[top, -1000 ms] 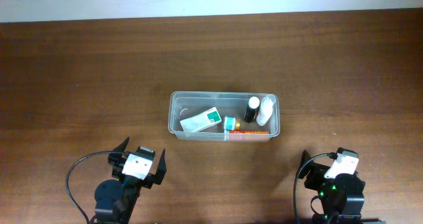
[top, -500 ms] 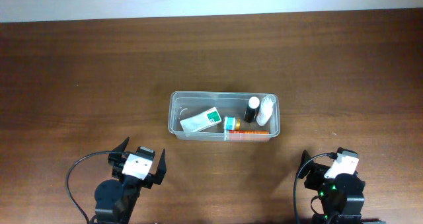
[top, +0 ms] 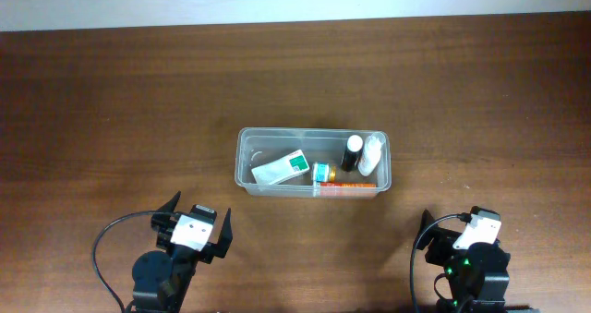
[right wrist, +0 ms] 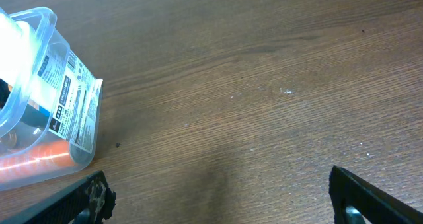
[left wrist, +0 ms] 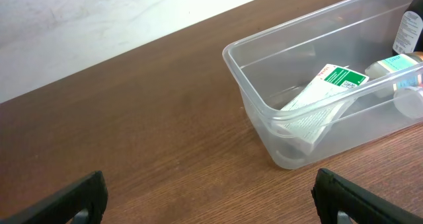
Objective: Pack container
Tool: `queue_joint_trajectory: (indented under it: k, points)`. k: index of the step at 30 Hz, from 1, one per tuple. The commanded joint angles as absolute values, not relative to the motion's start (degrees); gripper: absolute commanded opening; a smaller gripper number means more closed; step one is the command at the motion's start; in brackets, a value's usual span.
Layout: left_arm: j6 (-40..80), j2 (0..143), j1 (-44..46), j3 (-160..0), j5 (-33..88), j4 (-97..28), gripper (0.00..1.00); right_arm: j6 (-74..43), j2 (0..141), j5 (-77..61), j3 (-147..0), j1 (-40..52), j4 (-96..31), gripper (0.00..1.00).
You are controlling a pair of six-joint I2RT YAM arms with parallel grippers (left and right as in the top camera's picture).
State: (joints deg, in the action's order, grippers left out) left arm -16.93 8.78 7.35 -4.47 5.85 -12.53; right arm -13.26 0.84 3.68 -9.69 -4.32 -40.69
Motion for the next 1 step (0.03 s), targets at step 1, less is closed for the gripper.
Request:
queue_joint_trajectory:
  k: [1]
  points:
    - [-17.6, 8.3, 7.1, -3.9, 6.7, -12.2, 1.0, -12.9, 0.2, 3.4, -9.2, -4.7, -40.7, 0.98]
